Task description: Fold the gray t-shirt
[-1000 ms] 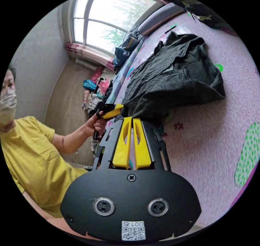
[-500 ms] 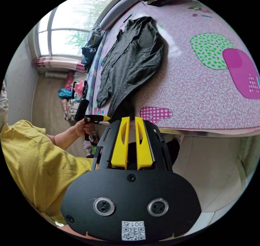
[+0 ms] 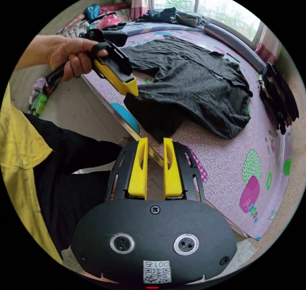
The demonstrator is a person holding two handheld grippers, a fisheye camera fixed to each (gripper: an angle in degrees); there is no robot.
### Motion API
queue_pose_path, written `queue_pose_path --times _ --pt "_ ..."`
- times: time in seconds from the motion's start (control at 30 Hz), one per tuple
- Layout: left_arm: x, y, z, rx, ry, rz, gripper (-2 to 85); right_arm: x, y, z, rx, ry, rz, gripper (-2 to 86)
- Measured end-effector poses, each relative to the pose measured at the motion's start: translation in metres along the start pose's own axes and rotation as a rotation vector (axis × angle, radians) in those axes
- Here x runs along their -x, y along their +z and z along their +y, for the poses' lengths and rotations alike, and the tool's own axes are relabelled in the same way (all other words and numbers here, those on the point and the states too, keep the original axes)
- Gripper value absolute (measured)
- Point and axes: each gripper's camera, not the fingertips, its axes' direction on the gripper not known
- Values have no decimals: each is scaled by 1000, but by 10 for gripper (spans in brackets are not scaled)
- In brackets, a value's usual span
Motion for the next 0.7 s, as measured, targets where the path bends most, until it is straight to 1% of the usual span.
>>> queue_pose_path --times 0.1,0.23,0.33,0.4,0.5,0.63,0.7 --pt "-3 1 3 3 -13 26 -10 13 6 -6 -13 2 107 35" --pt "-10 4 7 16 3 28 -10 18 7 -10 -23 3 115 12" --pt "-16 8 11 18 41 4 -11 10 -14 -2 -58 97 92 6" --pt "-19 11 15 18 73 -21 -11 0 -38 13 -86 209 63 4" --pt "-19 20 23 48 94 -34 -12 -9 -53 30 -73 331 30 2" --pt "-14 34 36 90 104 -89 -13 -12 -49 42 -25 453 -40 2" --pt "-13 37 42 84 110 -107 -13 -16 -42 46 -5 549 -108 2"
